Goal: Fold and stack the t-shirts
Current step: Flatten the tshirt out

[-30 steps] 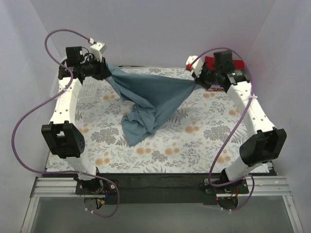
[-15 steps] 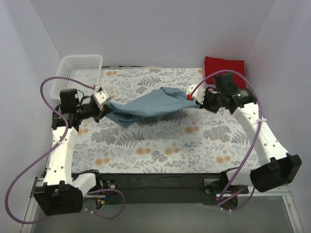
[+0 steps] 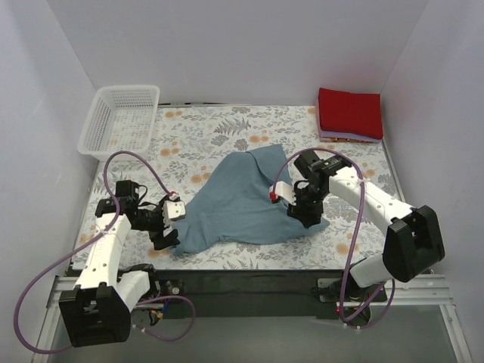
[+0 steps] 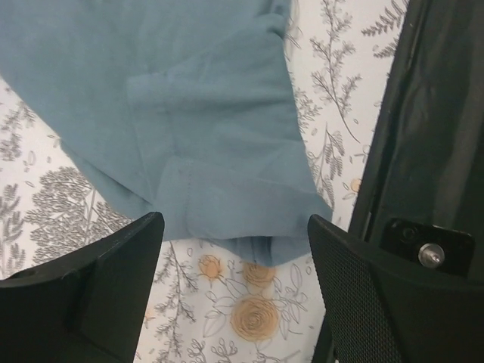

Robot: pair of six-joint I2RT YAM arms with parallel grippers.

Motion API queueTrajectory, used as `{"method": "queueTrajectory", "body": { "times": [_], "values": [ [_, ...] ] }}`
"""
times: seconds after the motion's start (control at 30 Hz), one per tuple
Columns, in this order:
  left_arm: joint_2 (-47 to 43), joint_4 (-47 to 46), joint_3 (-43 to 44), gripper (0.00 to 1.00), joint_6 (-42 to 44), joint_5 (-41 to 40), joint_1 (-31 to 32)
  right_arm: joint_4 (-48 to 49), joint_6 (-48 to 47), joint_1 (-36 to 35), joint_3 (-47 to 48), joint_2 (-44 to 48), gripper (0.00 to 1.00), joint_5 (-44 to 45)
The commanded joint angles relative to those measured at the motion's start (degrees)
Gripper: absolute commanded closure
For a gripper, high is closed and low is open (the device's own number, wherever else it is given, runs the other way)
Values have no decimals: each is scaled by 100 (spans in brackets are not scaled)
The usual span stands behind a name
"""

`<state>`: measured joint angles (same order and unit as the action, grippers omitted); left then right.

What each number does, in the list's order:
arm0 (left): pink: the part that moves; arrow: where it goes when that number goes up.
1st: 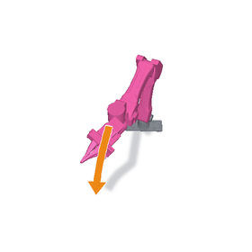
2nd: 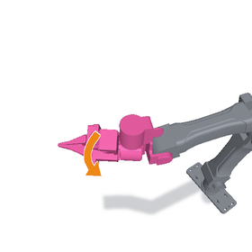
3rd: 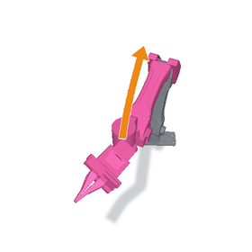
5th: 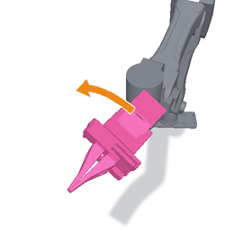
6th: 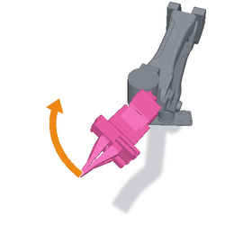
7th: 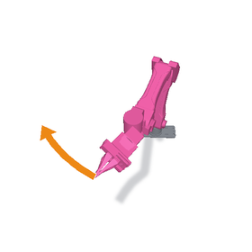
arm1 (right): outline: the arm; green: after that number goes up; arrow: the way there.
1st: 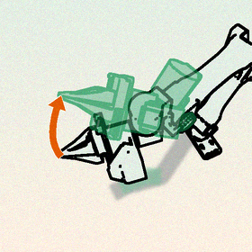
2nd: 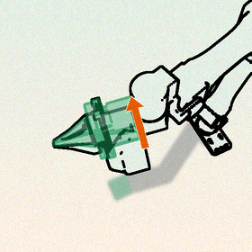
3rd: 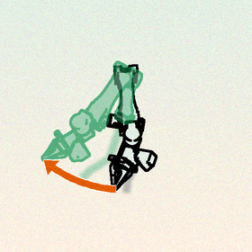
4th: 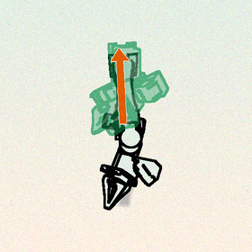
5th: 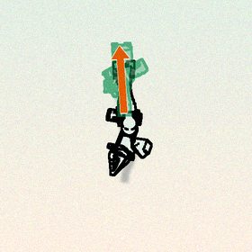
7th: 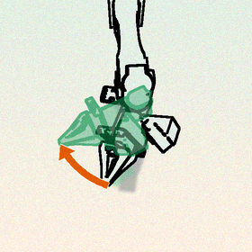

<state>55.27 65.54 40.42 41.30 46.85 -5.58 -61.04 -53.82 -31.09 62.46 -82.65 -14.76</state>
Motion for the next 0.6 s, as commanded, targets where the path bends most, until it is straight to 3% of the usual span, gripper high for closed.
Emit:
{"method": "queueTrajectory", "body": {
  "times": [0.0, 0.07, 0.1, 0.13, 0.33, 0.43, 0.57],
  "values": [
    [54, 645, 299, 24, 389, -238, -39, -312, -40, 94, 100, 284, 46, -238],
    [151, 479, 465, 25, -172, -124, -48, -312, -119, 217, -40, 468, 46, -89],
    [247, 330, 510, 27, -1080, -89, -48, -312, -181, 322, -101, 504, 46, -45],
    [474, 6, 562, 28, -1472, -88, -39, -304, -260, 575, -163, 539, 47, -9],
    [1503, 47, 1116, 45, -2968, 131, -39, -198, -463, 1474, -401, 215, 51, -114],
    [1829, 64, 1310, 46, -3696, 140, -30, -129, -375, 1606, -409, -31, 52, -211],
    [1804, -514, 1170, 44, -4770, -518, -4, 416, -217, 1650, -699, -40, 52, 69]
  ]
}}
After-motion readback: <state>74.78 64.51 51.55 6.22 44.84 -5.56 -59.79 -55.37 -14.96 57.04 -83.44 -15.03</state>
